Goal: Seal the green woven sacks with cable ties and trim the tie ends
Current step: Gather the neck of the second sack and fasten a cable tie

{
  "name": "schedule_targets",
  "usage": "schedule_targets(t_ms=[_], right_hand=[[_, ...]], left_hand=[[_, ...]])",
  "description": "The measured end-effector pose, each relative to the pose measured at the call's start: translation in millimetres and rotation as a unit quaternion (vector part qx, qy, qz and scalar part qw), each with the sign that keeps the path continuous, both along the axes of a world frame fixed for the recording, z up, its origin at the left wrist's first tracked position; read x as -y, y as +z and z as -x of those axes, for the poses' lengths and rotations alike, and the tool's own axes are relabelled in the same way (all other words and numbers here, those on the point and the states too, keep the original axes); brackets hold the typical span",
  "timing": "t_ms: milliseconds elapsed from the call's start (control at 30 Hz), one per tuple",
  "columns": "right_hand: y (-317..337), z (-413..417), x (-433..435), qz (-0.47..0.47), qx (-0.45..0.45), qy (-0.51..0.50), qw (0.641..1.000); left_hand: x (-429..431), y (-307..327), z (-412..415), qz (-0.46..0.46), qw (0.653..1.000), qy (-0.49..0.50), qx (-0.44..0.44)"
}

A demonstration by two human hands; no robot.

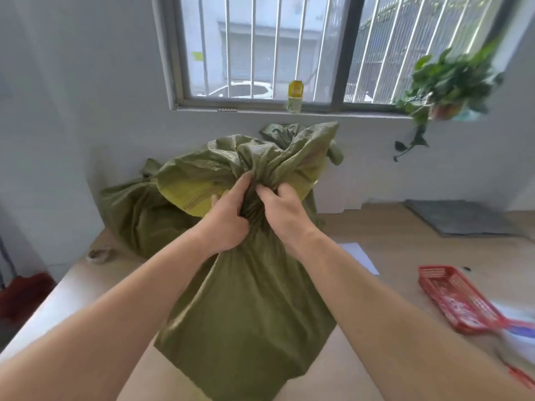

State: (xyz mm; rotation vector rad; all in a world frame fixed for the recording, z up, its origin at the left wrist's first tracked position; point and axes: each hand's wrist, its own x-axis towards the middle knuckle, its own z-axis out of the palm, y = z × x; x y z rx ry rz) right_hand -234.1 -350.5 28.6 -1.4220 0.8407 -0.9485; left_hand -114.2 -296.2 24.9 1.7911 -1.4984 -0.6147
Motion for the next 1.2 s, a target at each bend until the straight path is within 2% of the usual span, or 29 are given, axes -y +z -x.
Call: schedule_targets(t_ms=[200,300,400,600,733,800,900,1000,1100,1200], right_hand=[[7.1,89.5,47.1,0.024,-0.04,-0.02,0.999],[12.3,142.8,74.8,0.056,-0.044,-0.021,0.997],[22.9,190.6,102.8,0.079,-0.038,-0.019,0.996],[47.7,268.3,142.0,0.065,0.01,-0.044,0.997],[63.2,310.7,160.9,0.053,0.024,-0.081,0.995],[56.6,325.8,169.2,0.039,0.035,-0.091,0.994],[32.3,343.2,169.8,0.009,0.03,-0.1,0.995],[9.6,354.2,172.1,-0.015,0.034,-0.091,0.995],[4.4,357.7,177.1,-0.011,0.057,-0.058,0.997],[4.6,365.7,179.5,0.032,0.026,-0.004,0.999]], left_hand=[[45.8,8.7,83.4,0.02,0.999,0.006,0.043],[63.1,14.6,131.9,0.093,0.991,0.016,0.093],[77.2,22.9,170.1,0.161,0.985,0.048,0.049],[84.8,34.1,207.0,0.165,0.976,0.142,-0.008],[85.6,34.6,219.3,0.178,0.976,0.11,-0.051],[82.7,28.9,224.9,0.178,0.978,0.108,-0.028],[82.9,4.5,228.4,0.105,0.978,0.177,-0.021],[81.7,-21.7,222.0,0.0,0.965,0.233,-0.12],[75.1,-26.9,219.6,-0.063,0.957,0.193,-0.206],[70.9,-24.8,207.2,-0.157,0.939,0.112,-0.283]])
